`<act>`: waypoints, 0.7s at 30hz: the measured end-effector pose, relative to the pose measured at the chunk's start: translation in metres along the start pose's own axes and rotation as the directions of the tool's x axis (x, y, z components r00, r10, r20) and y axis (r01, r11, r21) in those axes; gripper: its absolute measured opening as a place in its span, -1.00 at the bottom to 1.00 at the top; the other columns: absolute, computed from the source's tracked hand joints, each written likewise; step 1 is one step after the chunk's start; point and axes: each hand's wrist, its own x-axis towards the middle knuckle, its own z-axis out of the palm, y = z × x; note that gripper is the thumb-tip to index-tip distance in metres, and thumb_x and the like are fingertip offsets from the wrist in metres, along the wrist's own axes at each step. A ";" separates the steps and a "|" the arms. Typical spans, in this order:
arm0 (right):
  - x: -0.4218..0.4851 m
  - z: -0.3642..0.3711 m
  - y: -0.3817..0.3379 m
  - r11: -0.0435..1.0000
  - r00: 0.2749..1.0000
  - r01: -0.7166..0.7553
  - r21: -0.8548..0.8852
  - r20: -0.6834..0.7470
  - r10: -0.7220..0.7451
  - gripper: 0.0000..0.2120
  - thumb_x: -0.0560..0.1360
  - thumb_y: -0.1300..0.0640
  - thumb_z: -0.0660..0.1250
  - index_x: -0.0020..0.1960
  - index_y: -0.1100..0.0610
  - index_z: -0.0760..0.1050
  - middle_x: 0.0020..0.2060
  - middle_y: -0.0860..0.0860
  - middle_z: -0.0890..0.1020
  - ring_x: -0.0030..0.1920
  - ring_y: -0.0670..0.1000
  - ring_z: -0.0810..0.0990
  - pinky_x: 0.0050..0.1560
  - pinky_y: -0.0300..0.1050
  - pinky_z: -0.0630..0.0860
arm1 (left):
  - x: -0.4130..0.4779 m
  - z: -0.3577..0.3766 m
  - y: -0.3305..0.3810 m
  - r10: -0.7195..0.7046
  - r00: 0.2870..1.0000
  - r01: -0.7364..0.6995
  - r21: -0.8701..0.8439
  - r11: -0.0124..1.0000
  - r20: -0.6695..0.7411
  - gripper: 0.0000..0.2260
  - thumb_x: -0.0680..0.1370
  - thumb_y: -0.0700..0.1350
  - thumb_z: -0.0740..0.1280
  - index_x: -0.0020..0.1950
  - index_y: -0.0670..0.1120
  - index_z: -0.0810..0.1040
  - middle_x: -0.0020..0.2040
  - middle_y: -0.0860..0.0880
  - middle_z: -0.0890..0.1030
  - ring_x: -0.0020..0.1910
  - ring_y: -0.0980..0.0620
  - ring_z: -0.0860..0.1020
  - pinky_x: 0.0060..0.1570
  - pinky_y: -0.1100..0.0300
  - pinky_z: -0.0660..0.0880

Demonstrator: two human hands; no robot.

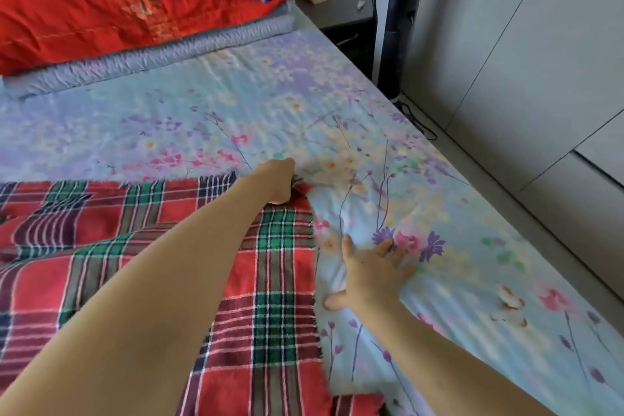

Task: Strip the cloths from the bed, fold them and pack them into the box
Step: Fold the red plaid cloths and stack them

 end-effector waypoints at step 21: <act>-0.276 0.081 0.134 0.871 0.872 0.294 0.394 -0.483 -0.075 -0.83 0.53 0.18 0.27 0.01 0.20 0.61 -0.23 0.18 0.67 -0.19 0.21 0.63 -0.26 -0.07 0.45 | -0.406 0.016 0.107 0.462 0.859 -0.484 -0.058 0.873 -0.219 -0.86 0.35 -0.13 0.29 -0.34 -0.15 0.59 -0.43 0.00 0.57 -0.44 -0.03 0.54 -0.45 0.19 0.49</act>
